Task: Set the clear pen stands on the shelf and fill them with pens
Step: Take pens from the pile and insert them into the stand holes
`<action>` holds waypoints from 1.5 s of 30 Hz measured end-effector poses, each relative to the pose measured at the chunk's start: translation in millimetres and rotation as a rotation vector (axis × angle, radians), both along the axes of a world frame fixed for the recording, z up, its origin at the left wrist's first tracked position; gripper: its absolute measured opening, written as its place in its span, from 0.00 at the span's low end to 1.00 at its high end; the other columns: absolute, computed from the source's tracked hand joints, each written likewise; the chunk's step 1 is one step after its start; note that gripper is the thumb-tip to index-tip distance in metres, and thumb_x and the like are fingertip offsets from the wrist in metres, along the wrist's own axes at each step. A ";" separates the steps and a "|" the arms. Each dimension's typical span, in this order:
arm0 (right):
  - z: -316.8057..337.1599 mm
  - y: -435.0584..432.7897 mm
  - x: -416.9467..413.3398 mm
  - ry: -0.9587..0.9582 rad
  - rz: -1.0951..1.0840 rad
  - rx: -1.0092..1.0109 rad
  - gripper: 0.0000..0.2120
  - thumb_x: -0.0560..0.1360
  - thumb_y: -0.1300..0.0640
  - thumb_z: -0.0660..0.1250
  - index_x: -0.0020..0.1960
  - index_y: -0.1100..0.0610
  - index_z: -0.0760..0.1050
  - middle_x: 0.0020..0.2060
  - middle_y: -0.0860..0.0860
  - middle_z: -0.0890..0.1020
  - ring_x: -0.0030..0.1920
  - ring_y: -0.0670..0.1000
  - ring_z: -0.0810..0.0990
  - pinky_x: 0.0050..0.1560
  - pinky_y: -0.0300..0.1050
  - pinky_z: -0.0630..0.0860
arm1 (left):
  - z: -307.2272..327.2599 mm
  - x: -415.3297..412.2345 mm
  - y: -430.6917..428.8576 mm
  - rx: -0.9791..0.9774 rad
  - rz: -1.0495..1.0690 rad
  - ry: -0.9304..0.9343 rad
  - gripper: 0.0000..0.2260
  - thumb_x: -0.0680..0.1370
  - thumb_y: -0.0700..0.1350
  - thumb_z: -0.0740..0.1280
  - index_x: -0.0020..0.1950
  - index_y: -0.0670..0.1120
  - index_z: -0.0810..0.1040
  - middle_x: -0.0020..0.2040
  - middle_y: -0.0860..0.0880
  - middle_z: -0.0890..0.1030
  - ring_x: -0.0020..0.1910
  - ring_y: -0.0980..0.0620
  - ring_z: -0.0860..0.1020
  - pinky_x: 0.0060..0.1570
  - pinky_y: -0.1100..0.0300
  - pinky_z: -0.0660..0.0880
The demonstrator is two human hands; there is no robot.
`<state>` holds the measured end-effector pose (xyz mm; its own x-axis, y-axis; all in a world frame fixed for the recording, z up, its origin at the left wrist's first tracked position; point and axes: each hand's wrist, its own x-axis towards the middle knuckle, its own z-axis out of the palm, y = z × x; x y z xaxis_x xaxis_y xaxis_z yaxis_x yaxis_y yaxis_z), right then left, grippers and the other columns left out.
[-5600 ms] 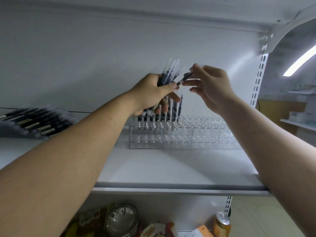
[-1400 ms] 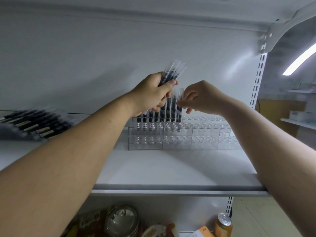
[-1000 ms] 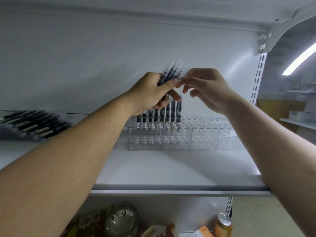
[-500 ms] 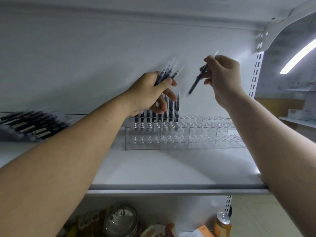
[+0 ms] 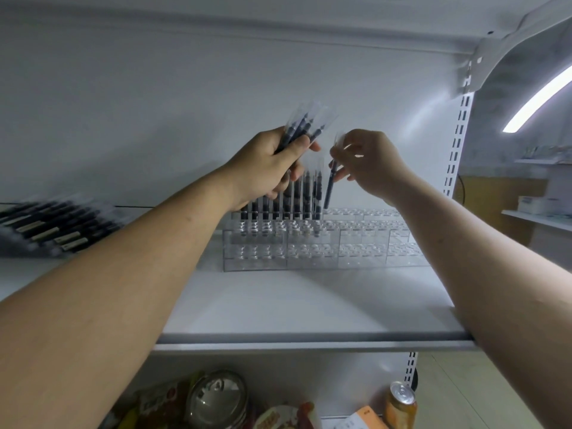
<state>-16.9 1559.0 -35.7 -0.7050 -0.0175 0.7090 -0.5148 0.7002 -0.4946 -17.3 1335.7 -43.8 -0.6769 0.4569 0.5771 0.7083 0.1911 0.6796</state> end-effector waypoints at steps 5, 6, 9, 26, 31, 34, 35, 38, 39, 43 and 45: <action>-5.4 -4.8 1.2 -0.127 0.008 0.095 0.08 0.83 0.57 0.68 0.48 0.61 0.78 0.41 0.55 0.88 0.38 0.51 0.89 0.47 0.65 0.83 | 1.8 -0.9 0.6 0.030 0.001 -0.088 0.13 0.89 0.51 0.59 0.62 0.45 0.78 0.37 0.50 0.71 0.27 0.54 0.62 0.26 0.61 0.59; -6.7 -5.4 1.2 -0.149 0.007 0.116 0.09 0.83 0.57 0.68 0.49 0.62 0.79 0.41 0.55 0.88 0.37 0.50 0.89 0.48 0.66 0.84 | 2.1 -0.9 0.3 0.035 -0.008 -0.112 0.13 0.89 0.50 0.58 0.63 0.44 0.77 0.37 0.49 0.71 0.27 0.54 0.61 0.27 0.61 0.57; -11.0 -6.3 0.7 -0.201 0.016 0.173 0.07 0.83 0.58 0.68 0.51 0.62 0.79 0.41 0.55 0.88 0.38 0.49 0.89 0.50 0.67 0.83 | 2.6 -1.0 0.0 0.062 -0.028 -0.173 0.12 0.88 0.47 0.57 0.64 0.43 0.76 0.38 0.48 0.71 0.28 0.53 0.60 0.30 0.57 0.53; 1.2 9.5 -2.5 -0.046 -0.104 0.142 0.05 0.78 0.53 0.76 0.50 0.54 0.82 0.38 0.50 0.87 0.40 0.50 0.87 0.48 0.52 0.85 | -0.1 -0.6 3.0 0.025 -0.019 -0.072 0.11 0.89 0.45 0.60 0.61 0.41 0.80 0.46 0.43 0.87 0.28 0.53 0.72 0.27 0.61 0.68; 11.8 2.1 9.1 -0.020 0.277 -0.240 0.04 0.79 0.64 0.71 0.49 0.57 0.85 0.39 0.53 0.86 0.37 0.53 0.83 0.36 0.44 0.75 | 0.2 1.4 4.3 0.035 -0.015 -0.024 0.12 0.89 0.46 0.60 0.63 0.40 0.79 0.46 0.44 0.88 0.32 0.48 0.81 0.28 0.59 0.75; 10.5 -2.2 13.3 -0.173 0.546 -0.363 0.03 0.80 0.64 0.71 0.49 0.63 0.82 0.44 0.60 0.84 0.40 0.56 0.81 0.40 0.47 0.73 | 0.5 4.7 4.7 0.035 -0.029 -0.047 0.12 0.88 0.46 0.61 0.63 0.40 0.78 0.47 0.44 0.89 0.35 0.47 0.85 0.32 0.58 0.80; 9.6 -3.7 12.9 -0.191 0.581 -0.369 0.04 0.80 0.62 0.72 0.49 0.64 0.81 0.45 0.61 0.84 0.41 0.55 0.81 0.40 0.47 0.73 | 0.8 5.9 4.8 0.029 -0.037 -0.051 0.12 0.88 0.46 0.61 0.63 0.40 0.78 0.47 0.44 0.89 0.37 0.46 0.86 0.34 0.58 0.82; 6.9 -6.7 9.5 -0.198 0.620 -0.383 0.14 0.77 0.56 0.74 0.54 0.68 0.80 0.44 0.59 0.84 0.41 0.53 0.81 0.41 0.45 0.73 | 1.2 8.6 5.0 0.038 -0.061 -0.076 0.12 0.88 0.47 0.61 0.63 0.40 0.78 0.48 0.44 0.89 0.42 0.43 0.88 0.37 0.56 0.84; 6.9 -7.0 9.0 -0.187 0.617 -0.390 0.15 0.77 0.56 0.74 0.54 0.68 0.80 0.44 0.58 0.84 0.41 0.53 0.82 0.41 0.45 0.74 | 1.1 8.9 5.1 0.046 -0.070 -0.089 0.13 0.88 0.47 0.61 0.63 0.40 0.78 0.48 0.43 0.89 0.43 0.42 0.88 0.38 0.55 0.84; 12.6 -2.9 8.3 -0.115 0.592 -0.565 0.09 0.82 0.60 0.70 0.54 0.66 0.80 0.45 0.59 0.85 0.44 0.56 0.85 0.40 0.44 0.77 | 0.5 6.8 4.0 0.056 -0.072 -0.112 0.12 0.89 0.46 0.59 0.63 0.40 0.78 0.48 0.42 0.88 0.43 0.41 0.88 0.39 0.50 0.86; 19.3 2.5 7.9 -0.032 0.556 -0.703 0.06 0.82 0.62 0.68 0.53 0.65 0.80 0.42 0.58 0.86 0.40 0.56 0.85 0.38 0.44 0.76 | 0.6 5.0 2.9 0.031 -0.033 -0.078 0.12 0.89 0.47 0.59 0.62 0.43 0.79 0.47 0.44 0.88 0.37 0.44 0.86 0.32 0.54 0.82</action>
